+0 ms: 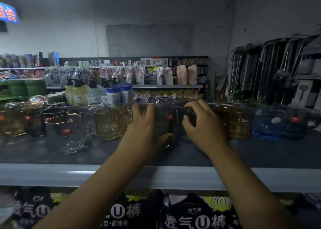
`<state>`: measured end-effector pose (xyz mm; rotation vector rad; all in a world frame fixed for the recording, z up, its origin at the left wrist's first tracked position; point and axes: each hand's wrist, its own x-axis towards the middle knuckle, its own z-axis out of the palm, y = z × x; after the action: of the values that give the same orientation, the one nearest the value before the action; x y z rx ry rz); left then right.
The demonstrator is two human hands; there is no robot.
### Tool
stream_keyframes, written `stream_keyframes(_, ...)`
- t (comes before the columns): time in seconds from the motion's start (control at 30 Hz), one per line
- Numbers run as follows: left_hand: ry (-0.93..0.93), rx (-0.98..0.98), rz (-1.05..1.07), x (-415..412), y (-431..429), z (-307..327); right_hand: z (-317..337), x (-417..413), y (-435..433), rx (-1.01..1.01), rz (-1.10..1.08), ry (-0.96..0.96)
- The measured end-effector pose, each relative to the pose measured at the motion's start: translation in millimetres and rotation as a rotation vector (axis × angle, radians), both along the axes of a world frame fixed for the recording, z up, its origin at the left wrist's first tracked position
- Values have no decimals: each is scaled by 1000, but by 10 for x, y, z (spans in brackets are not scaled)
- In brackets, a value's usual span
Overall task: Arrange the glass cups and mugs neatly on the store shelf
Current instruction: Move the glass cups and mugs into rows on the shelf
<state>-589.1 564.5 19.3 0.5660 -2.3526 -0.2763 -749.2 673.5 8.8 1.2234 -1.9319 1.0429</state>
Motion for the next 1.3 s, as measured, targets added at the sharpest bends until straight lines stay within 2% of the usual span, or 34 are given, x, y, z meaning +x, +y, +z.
stream_keyframes(0.1, 43, -40, -6, 52, -40, -19, -17, -5, -5, -10, 9, -7)
stream_keyframes(0.33, 3, -101, 24, -107, -107, -3, -20, 0, -5, -3, 12, -18)
stream_keyframes(0.93, 12, -122, 48, -322, -127, -1, -22, -3, 23, -14, 61, -38)
stream_keyframes(1.3, 105, -14, -130, -86, -141, -135, -26, 12, 23, 27, 4, -17)
